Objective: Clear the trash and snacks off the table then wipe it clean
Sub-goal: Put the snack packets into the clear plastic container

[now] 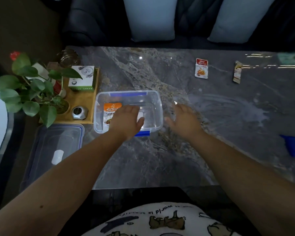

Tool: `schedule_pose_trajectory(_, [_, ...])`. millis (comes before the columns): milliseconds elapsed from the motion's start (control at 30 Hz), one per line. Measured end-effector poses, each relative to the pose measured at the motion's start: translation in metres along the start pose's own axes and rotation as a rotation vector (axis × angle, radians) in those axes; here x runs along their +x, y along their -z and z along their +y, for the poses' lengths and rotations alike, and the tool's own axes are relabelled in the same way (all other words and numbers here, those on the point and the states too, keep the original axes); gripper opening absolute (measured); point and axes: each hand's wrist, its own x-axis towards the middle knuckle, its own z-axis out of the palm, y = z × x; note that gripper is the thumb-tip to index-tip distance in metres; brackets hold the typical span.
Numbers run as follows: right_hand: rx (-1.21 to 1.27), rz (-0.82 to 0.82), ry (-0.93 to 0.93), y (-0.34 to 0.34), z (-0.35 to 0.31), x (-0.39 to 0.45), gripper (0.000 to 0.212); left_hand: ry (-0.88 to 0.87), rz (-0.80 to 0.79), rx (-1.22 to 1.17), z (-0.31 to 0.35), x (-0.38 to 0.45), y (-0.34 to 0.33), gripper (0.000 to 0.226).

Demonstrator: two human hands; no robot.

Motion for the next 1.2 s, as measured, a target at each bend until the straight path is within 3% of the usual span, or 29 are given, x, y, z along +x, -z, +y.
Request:
schedule_pose_trajectory(167, [-0.1, 0.085, 0.027, 0.017, 0.02, -0.024, 0.067, -0.134, -0.064, 0.143, 0.039, 0.005, 0.0, 0.053])
schedule_pose_trajectory(567, [-0.062, 0.149, -0.041, 0.05, 0.102, -0.043, 0.052, -0.192, -0.081, 0.147, 0.125, 0.042, -0.008, 0.048])
schedule_pose_trajectory(1200, [-0.048, -0.018, -0.075, 0.083, 0.333, 0.088, 0.054, 0.097, -0.124, 0.112, 0.252, 0.217, -0.097, 0.048])
